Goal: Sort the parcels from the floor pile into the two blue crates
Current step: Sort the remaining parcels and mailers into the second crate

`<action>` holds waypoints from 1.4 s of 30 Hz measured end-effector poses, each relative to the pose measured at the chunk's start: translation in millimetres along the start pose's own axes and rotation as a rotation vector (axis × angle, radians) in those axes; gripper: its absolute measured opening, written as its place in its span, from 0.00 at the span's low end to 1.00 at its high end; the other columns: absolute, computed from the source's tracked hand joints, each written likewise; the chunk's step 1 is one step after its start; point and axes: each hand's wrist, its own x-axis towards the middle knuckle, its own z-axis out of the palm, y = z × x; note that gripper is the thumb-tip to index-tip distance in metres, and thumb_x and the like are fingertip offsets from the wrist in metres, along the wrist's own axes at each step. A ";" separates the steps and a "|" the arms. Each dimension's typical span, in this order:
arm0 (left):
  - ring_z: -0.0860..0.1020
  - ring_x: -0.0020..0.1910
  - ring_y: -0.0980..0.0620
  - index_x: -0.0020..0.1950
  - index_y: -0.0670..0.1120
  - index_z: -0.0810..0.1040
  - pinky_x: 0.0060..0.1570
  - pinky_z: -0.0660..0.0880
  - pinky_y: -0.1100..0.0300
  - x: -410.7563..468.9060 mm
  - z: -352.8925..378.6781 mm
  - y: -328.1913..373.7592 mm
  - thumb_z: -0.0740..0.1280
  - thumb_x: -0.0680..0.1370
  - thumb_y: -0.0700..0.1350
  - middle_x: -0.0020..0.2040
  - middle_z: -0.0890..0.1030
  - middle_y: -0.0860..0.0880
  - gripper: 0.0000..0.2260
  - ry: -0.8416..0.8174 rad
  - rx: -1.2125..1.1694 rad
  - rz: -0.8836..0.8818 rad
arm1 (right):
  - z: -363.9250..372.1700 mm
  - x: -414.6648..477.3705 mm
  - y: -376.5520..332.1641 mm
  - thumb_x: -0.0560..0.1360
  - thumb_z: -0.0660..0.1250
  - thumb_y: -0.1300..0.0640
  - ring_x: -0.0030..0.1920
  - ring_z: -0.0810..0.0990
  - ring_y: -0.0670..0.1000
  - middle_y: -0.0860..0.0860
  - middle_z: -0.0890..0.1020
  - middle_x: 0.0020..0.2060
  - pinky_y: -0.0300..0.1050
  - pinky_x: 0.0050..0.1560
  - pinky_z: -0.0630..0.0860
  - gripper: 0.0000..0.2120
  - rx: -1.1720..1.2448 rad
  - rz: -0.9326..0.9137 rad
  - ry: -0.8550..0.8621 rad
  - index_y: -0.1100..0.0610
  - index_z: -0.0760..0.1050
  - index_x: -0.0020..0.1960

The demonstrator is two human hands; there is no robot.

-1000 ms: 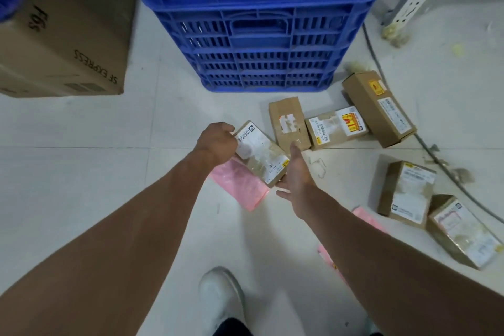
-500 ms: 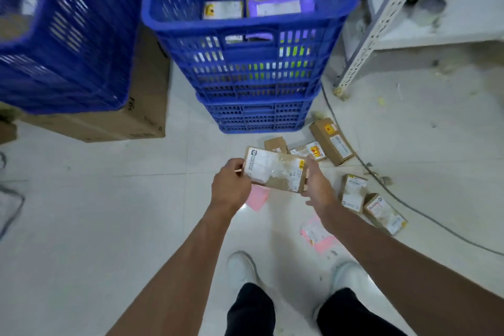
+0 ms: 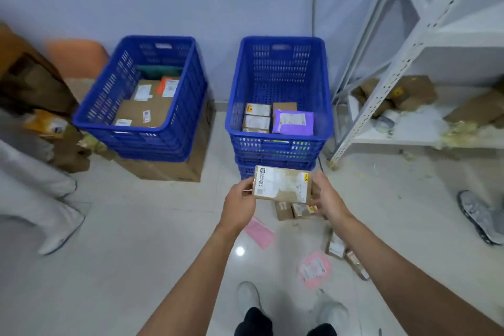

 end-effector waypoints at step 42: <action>0.79 0.60 0.50 0.76 0.56 0.63 0.64 0.75 0.50 375.7 -3.3 148.4 0.64 0.80 0.41 0.62 0.81 0.51 0.26 -0.139 0.321 -0.155 | -24.5 303.3 -217.9 0.77 0.64 0.40 0.64 0.75 0.44 0.41 0.78 0.63 0.47 0.64 0.72 0.22 -0.034 -0.045 -0.136 0.43 0.73 0.69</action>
